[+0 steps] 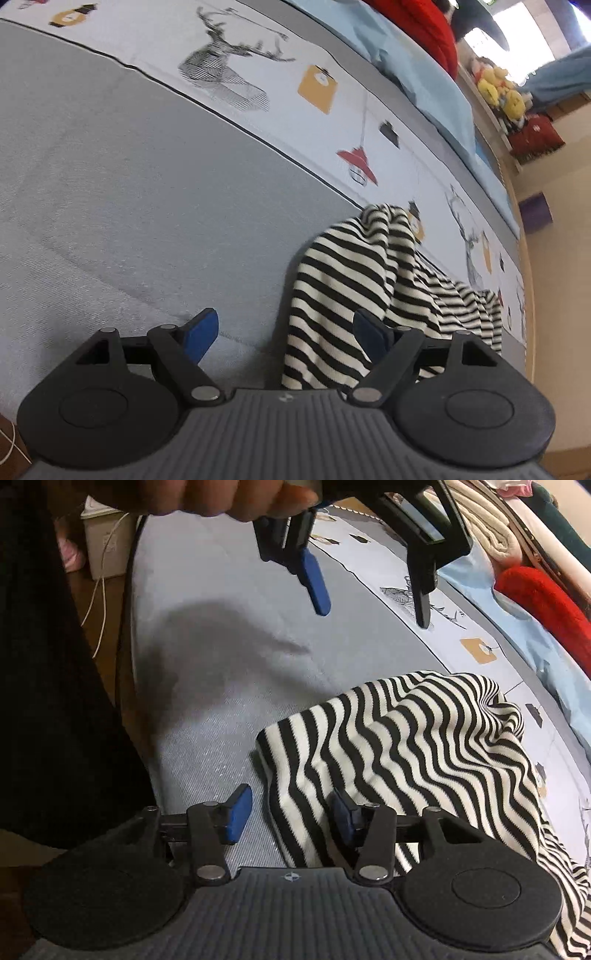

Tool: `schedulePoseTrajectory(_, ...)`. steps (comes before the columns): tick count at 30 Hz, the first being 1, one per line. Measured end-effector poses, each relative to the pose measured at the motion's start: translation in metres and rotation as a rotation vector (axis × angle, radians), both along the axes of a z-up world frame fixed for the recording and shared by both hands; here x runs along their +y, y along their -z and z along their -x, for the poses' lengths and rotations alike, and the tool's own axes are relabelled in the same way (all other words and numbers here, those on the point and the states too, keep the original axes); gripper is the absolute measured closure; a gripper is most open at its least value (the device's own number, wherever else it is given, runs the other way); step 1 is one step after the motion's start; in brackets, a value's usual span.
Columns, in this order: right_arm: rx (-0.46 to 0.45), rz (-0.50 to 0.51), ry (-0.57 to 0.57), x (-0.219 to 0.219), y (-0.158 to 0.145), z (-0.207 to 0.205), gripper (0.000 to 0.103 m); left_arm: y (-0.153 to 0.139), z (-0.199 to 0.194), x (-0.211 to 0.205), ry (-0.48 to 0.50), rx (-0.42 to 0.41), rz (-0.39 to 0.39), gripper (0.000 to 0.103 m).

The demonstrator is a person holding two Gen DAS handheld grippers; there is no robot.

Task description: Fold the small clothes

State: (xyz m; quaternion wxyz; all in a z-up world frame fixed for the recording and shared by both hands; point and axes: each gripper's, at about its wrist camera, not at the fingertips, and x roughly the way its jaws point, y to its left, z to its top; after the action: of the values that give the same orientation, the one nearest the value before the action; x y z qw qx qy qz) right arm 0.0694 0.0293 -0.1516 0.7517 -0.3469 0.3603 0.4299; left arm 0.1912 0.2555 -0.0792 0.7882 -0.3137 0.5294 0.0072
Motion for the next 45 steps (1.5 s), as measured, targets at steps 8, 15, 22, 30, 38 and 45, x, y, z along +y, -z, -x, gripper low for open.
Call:
schedulePoseTrajectory(8,0.050,-0.136,0.089,-0.024,-0.024,-0.014,0.093,0.020,-0.032,-0.029,0.094,0.058,0.105,0.017)
schedulePoseTrajectory(15,0.052,-0.375,0.190,-0.068,-0.069,-0.018,0.093,0.048,-0.064,-0.062,0.135,0.130,0.188,0.017)
schedulePoseTrajectory(22,0.065,-0.444,0.204,-0.098,-0.084,-0.014,0.093,0.054,-0.083,-0.087,0.172,0.106,0.177,0.051)
schedulePoseTrajectory(30,0.116,-0.472,0.182,-0.073,-0.082,-0.016,0.094,0.022,-0.064,-0.043,0.138,-0.040,0.161,0.093)
schedulePoseTrajectory(38,0.216,-0.747,0.207,-0.073,-0.102,-0.030,0.094,-0.019,-0.037,-0.020,0.075,-0.146,0.086,0.093)
schedulePoseTrajectory(45,0.203,-0.746,0.294,-0.112,-0.107,-0.033,0.094,-0.046,-0.057,-0.078,0.138,-0.221,0.068,0.093)
